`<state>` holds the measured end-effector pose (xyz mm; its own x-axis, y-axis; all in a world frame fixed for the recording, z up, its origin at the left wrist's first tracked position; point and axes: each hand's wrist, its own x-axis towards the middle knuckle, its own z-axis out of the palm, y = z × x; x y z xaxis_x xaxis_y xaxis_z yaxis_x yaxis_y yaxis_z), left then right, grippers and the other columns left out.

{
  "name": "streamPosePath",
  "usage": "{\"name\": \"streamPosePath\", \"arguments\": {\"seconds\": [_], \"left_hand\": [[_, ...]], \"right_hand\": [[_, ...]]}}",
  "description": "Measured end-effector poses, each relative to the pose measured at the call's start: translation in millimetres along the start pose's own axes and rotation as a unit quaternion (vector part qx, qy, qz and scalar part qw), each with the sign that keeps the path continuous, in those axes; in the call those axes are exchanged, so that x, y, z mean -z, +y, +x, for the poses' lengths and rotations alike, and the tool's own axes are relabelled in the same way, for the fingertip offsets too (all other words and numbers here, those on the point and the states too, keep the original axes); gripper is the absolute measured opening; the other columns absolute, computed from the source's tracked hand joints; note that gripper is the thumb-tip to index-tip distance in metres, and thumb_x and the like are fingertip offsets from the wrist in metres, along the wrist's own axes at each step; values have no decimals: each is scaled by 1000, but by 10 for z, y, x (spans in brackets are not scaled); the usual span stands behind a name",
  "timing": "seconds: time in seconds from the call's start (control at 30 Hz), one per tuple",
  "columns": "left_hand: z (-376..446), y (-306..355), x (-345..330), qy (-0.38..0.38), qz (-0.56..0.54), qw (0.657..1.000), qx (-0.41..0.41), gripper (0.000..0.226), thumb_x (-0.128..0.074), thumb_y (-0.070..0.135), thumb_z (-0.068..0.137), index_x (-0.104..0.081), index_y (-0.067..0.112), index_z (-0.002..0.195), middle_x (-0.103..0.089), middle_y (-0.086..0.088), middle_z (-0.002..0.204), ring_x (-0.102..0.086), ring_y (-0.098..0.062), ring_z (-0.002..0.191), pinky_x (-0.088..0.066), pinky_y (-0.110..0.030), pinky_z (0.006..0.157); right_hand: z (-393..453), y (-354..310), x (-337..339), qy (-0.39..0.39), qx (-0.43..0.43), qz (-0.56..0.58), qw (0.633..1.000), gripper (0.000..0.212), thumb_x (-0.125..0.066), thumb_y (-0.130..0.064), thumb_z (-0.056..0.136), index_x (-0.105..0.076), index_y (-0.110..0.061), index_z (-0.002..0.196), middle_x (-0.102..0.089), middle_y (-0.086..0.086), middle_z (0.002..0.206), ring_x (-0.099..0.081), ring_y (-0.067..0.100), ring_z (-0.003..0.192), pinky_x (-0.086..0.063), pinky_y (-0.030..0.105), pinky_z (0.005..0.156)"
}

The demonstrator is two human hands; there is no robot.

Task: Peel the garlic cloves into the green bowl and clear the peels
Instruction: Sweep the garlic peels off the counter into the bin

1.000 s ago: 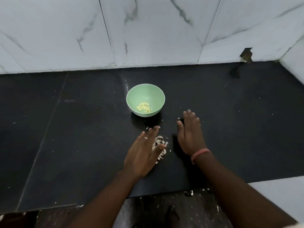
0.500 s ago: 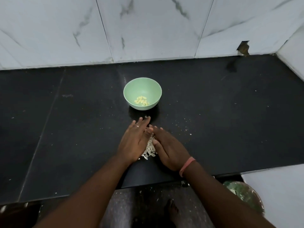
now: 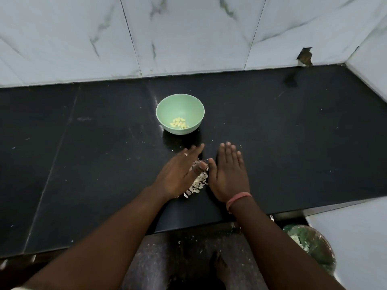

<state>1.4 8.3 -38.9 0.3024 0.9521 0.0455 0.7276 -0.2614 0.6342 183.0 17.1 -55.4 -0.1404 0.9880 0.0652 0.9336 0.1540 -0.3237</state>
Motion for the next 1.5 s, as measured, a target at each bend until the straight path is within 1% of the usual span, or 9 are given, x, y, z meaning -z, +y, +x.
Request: {"name": "streamPosePath", "arguments": {"seconds": [0.13, 0.27, 0.47, 0.6, 0.73, 0.83, 1.03, 1.23, 1.5], "left_hand": [[-214, 131, -82, 99, -189, 975, -54, 56, -37, 52, 102, -50, 19, 146, -56, 3, 142, -53, -11, 131, -43, -27, 106], [-238, -14, 73, 181, -138, 973, 33, 54, -27, 51, 104, -53, 24, 143, -50, 6, 149, -39, -8, 142, -28, -25, 118], [33, -219, 131, 46, 126, 990, 35, 90, 0, 74, 95, -25, 16, 158, -26, -5, 164, -15, -20, 154, -9, -37, 126], [-141, -58, 142, -60, 13, 996, -60, 78, -17, 72, 97, -23, 26, 159, -34, 2, 161, -28, -11, 149, -25, -30, 120], [-366, -23, 96, 135, -168, 974, -67, 52, -38, 47, 103, -52, 15, 141, -55, 1, 143, -51, -11, 133, -43, -32, 108], [-358, -127, 167, 273, -120, 954, 9, 48, -32, 40, 104, -58, 13, 134, -56, -2, 142, -49, -17, 135, -38, -36, 112], [-236, -305, 270, 42, 71, 995, 53, 90, -3, 77, 92, -23, 21, 159, -20, 0, 164, -9, -18, 153, -6, -31, 124], [-523, 152, 42, -59, -289, 955, 40, 78, -35, 75, 92, -25, 34, 157, -33, 16, 160, -29, -1, 147, -27, -30, 120], [-489, 46, 97, 142, -415, 888, 141, 71, -34, 74, 93, -39, 35, 152, -44, 20, 152, -33, 1, 144, -20, -40, 124]], "right_hand": [[-160, 82, 95, -45, 162, 143, 975, 59, -25, -38, 105, -28, -10, 157, -35, 8, 161, -30, 19, 150, -18, 35, 125], [-340, 152, 100, 68, -5, 177, 982, 67, -22, -48, 102, -29, -8, 156, -36, 10, 160, -28, 23, 150, -18, 38, 125], [-64, -114, -12, 5, -60, 10, 998, 89, 3, -64, 95, -14, -5, 159, -13, 15, 167, -3, 26, 156, 4, 41, 126], [326, -85, 30, -41, 38, 55, 997, 85, 5, -57, 93, -14, -9, 160, -15, 8, 168, -5, 18, 156, 4, 33, 126], [294, -104, 124, -99, 184, 123, 970, 64, -17, -43, 102, -26, -13, 158, -33, 7, 162, -24, 18, 152, -4, 21, 123], [-38, -170, 134, -123, 213, 168, 955, 60, -28, -43, 104, -30, -17, 158, -38, 7, 159, -29, 18, 150, -9, 19, 122], [-542, -185, 70, 45, 11, 204, 978, 96, -33, -81, 90, -27, -13, 157, -33, 8, 161, -23, 20, 152, -22, 45, 124], [-644, -293, 10, -74, 91, 24, 993, 146, -29, -106, 58, 4, -7, 160, 5, 8, 169, 11, 21, 155, -1, 42, 127], [-508, -564, -113, -61, 85, 31, 994, 128, -34, -99, 66, -1, -21, 161, -8, 18, 167, 1, 31, 156, -1, 46, 127]]}}
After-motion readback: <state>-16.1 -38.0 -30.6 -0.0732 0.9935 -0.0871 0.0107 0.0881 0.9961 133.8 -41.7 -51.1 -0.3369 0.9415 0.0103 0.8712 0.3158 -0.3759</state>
